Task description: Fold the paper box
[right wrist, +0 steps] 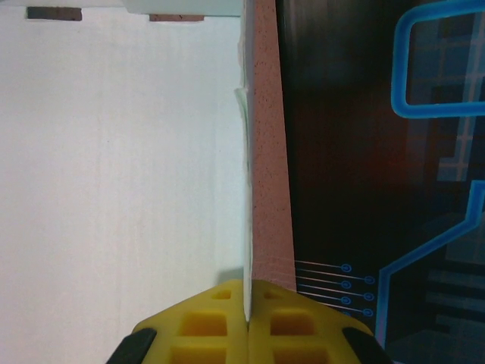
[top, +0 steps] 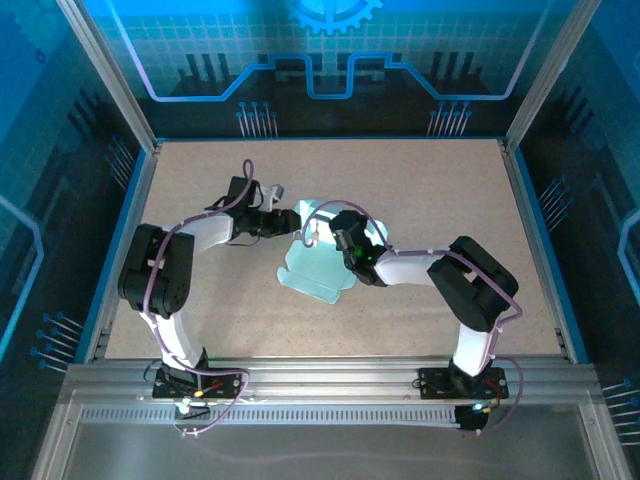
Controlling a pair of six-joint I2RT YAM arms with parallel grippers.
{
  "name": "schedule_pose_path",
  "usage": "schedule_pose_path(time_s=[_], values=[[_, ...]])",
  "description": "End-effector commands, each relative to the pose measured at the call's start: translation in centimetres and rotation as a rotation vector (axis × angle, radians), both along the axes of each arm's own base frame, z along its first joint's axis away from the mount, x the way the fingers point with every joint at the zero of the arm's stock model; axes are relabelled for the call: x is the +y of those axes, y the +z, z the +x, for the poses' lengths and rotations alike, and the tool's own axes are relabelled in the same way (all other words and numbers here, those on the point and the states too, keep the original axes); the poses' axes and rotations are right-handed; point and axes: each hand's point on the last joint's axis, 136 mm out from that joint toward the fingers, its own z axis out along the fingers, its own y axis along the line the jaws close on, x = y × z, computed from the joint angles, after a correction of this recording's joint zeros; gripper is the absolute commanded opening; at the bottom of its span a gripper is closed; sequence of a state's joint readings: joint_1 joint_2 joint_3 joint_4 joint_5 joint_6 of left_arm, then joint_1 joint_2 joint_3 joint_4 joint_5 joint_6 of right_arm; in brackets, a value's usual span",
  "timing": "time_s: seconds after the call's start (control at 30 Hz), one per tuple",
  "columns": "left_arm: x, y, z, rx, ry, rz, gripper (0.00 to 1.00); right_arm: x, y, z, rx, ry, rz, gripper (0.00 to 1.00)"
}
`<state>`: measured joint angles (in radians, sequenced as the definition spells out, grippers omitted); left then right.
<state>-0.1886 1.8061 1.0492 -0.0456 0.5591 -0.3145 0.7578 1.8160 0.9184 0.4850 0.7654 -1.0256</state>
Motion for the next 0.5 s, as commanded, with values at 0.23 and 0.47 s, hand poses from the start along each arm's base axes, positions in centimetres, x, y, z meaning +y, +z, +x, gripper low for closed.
schedule_pose_path(time_s=[0.23,0.47], values=[[3.5,2.1,1.4,-0.080,0.138,-0.054,0.60,-0.2,1.1,0.4,0.044,0.003,0.063,0.00],[4.3,1.0,1.8,-0.022,0.148,-0.010,0.59,-0.1,1.9,0.7,0.010,0.021,0.049,0.00]])
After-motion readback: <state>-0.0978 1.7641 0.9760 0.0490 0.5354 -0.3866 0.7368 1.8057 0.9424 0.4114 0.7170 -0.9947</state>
